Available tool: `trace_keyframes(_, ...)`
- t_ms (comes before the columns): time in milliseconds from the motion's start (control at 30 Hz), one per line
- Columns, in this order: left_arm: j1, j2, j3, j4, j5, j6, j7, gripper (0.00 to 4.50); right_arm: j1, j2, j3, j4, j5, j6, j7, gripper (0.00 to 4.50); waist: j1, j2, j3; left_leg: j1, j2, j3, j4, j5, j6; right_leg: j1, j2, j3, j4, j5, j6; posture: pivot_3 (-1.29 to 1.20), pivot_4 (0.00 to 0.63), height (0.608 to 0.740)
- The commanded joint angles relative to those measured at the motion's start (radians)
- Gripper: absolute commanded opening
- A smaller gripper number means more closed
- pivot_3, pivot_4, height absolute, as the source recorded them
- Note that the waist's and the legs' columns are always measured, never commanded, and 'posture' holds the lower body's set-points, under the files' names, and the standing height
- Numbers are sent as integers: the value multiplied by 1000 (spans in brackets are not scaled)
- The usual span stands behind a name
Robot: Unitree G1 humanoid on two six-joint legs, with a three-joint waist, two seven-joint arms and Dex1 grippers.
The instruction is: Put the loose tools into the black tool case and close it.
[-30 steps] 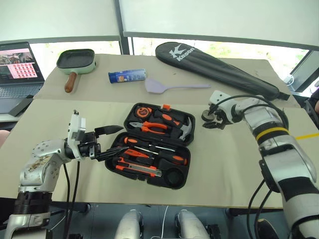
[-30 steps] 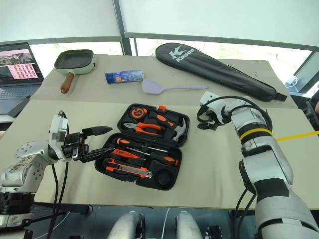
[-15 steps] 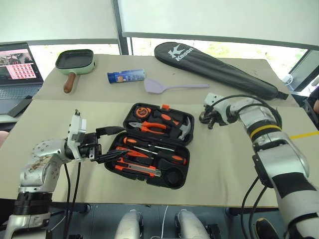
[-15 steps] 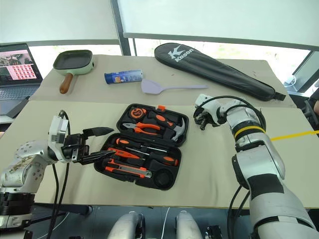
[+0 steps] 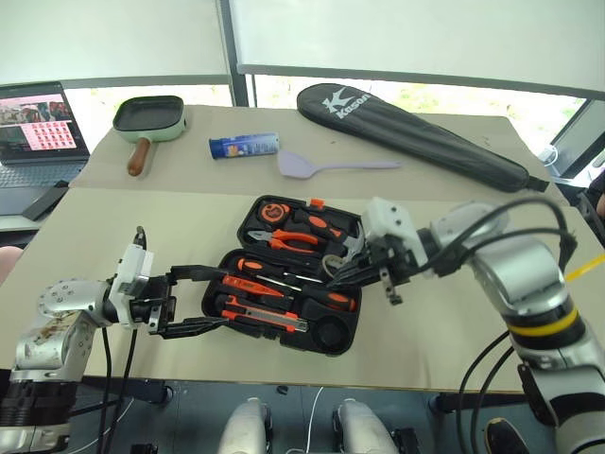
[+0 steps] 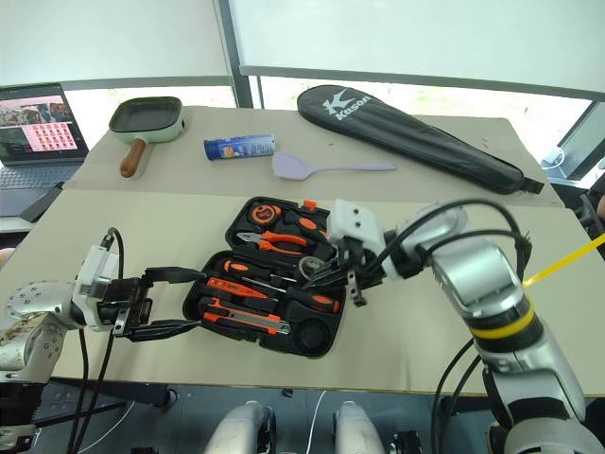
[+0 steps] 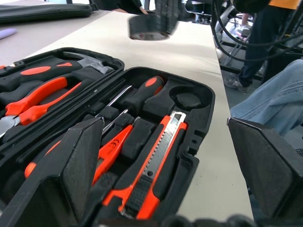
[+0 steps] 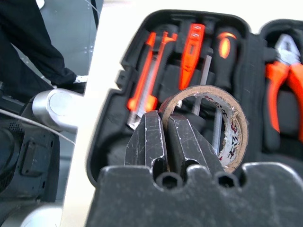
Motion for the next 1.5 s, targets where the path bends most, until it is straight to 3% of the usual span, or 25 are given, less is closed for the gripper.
trace_keyframes(33,29,12,24,-74,-27,12,11,4500,30,-32,67,-76,-7,12,-41,54,0,-1,0,-1,0,0,0,0,0,-1,0,0,1,0,0,0,150,740)
trace_keyframes(300,55,22,9,-114,10,-59,-10,4500,59,-107,198,-34,-79,-35,-80,54,-1,-1,1,0,0,1,1,0,0,-1,0,1,2,0,-1,0,150,740)
trace_keyframes(433,50,18,-3,-122,16,-78,-15,4500,57,-74,199,-69,-16,36,-81,54,-1,-2,0,1,0,1,1,0,0,-1,1,1,2,0,-1,0,150,740)
trace_keyframes(900,14,4,-46,-122,26,-84,-8,4500,-9,-53,274,-17,-17,48,-70,54,-1,-3,0,0,0,0,0,0,0,-1,1,1,2,-1,-1,0,150,740)
trace_keyframes(1067,18,9,-48,-116,31,-90,-6,4500,-50,-44,252,9,-10,-3,-54,1695,-1,-3,0,0,0,0,1,0,0,-1,1,1,2,-1,-1,0,150,740)
trace_keyframes(1233,27,27,-36,-114,29,-60,9,4500,-77,-90,146,41,97,-75,92,3363,-1,-3,1,0,0,0,0,0,0,-1,1,1,2,-1,-1,0,150,740)
trace_keyframes(1400,25,17,23,-111,-4,75,180,4500,-41,-152,9,119,179,-67,127,3363,1,-3,1,0,0,-1,1,0,0,-1,1,0,2,-1,-1,0,150,740)
trace_keyframes(1500,-14,-7,65,-36,13,101,286,3719,52,-155,-85,215,111,-197,28,2577,1,-4,1,1,0,-4,1,0,0,0,1,0,3,-1,-1,0,150,740)
